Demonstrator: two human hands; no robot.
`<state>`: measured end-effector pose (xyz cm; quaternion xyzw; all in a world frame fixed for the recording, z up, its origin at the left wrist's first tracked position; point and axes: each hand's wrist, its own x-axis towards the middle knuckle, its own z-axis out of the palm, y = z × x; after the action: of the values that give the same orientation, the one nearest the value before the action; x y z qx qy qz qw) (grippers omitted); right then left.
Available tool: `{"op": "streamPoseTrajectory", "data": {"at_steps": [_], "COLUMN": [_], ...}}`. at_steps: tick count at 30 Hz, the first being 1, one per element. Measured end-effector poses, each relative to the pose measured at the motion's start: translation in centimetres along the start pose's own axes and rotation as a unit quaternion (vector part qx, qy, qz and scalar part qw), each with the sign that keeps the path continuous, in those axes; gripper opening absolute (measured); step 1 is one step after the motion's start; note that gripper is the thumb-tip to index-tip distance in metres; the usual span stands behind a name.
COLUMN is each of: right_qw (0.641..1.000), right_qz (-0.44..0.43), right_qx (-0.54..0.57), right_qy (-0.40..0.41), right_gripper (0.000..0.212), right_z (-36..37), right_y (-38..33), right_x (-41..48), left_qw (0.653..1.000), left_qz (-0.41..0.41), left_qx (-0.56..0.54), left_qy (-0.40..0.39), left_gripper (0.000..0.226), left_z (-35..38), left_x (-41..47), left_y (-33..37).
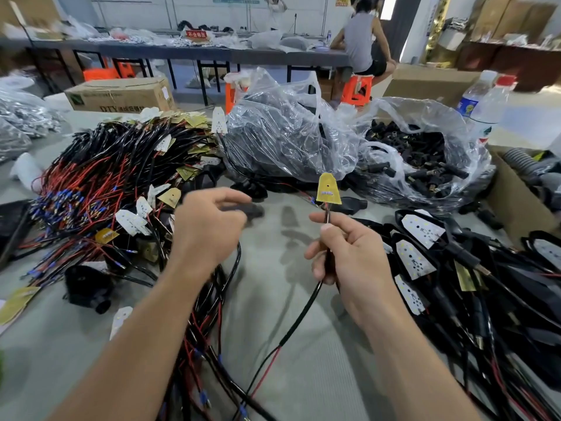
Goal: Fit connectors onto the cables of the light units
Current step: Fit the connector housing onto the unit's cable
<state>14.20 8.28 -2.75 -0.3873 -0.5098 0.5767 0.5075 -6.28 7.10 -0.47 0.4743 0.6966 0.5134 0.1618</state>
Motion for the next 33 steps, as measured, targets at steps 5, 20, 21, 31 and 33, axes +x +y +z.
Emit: {"op": "streamPoseTrajectory", "data": {"at_steps": [5,20,21,31,33], "right_qw": [0.976,0.943,0.93,0.832,0.792], "right_qz": [0.028,0.001,-0.022,-0.122,-0.12], "right_qx": [-0.213,-0.332,-0.367,-0.539,-0.597], "right_qy": [-0.021,0.012,0.01,0.055,0.043], "right_gripper": [0.016,0.023,0.024,0.014,0.01], "right_z": [0.0,1.4,1.5,2.9,3.3], "right_y": [1.2,2.6,2.7,1.8,1.5], "right_x": [-0.4,-0.8,-0.9,-1.9,-2.1], "left_qw": [0.949,0.93,0.933,0.873,0.883], "left_qz": [-0.045,-0.11,-0.102,-0.254,-0.248], "left_qx": [-0.184,-0.253,-0.24,-0.349,-0.322], "left_qy": [-0.252,-0.244,-0.248,-0.226,-0.233], "left_gripper": [0.035,0.025,0.025,0.038,0.027], "left_z": [2.0,3.9,3.9,3.2,3.4], "left_x": [-3.6,-6.2,-6.4,-4.9,-5.1], "left_y": [0.2,-0.2,-0.1,-0.5,-0.5]}}
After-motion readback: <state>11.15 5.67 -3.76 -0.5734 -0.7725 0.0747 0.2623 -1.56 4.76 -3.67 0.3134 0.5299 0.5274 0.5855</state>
